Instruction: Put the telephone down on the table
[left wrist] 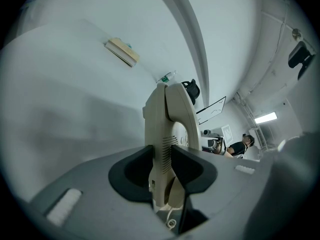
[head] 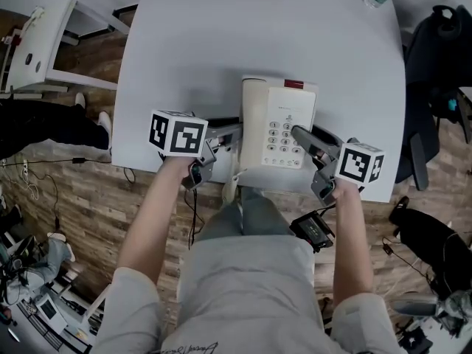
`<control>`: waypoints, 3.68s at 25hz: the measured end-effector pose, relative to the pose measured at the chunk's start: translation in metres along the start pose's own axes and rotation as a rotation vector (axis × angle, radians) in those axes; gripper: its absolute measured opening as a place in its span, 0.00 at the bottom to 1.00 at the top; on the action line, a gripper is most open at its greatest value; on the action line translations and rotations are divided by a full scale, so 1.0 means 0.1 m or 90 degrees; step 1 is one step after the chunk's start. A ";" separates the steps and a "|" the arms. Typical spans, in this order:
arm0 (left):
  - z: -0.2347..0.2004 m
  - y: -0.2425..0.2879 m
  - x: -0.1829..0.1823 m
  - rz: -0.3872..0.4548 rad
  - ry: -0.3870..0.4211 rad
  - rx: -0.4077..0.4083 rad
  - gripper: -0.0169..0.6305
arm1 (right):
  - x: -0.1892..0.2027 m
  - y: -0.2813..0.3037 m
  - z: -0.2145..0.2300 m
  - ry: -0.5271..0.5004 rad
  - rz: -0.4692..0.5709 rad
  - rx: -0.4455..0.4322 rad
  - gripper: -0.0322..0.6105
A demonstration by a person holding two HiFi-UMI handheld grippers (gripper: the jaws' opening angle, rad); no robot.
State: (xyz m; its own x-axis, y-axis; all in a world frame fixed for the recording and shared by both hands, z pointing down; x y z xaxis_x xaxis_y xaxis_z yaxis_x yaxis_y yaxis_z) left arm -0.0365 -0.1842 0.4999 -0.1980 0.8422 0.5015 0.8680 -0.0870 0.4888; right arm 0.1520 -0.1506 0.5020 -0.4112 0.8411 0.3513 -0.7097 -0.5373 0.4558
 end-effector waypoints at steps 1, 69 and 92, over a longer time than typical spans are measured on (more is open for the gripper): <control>-0.01 0.02 0.02 -0.003 -0.010 0.004 0.23 | -0.01 0.02 0.02 0.001 -0.002 0.002 0.40; -0.64 0.39 0.22 -0.026 -0.072 -0.021 0.23 | 0.05 0.50 0.70 0.030 -0.059 0.039 0.41; -0.67 0.39 0.22 -0.031 -0.068 -0.015 0.26 | 0.03 0.50 0.64 0.017 -0.058 0.054 0.42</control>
State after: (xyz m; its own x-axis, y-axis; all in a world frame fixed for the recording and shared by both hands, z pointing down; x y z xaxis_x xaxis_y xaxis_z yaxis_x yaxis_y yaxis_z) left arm -0.0369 -0.2045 0.5776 -0.1884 0.8974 0.3990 0.8472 -0.0569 0.5282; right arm 0.1517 -0.1789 0.5788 -0.3635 0.8875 0.2833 -0.6944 -0.4608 0.5527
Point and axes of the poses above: the fingertips, and each gripper's own axes: y forward along the fingers, z to its right, x out of its underside, the point moved 4 cm from there along -y, backward along the fingers, and after that the axes turned 7 degrees about y, right-handed, at the moved point
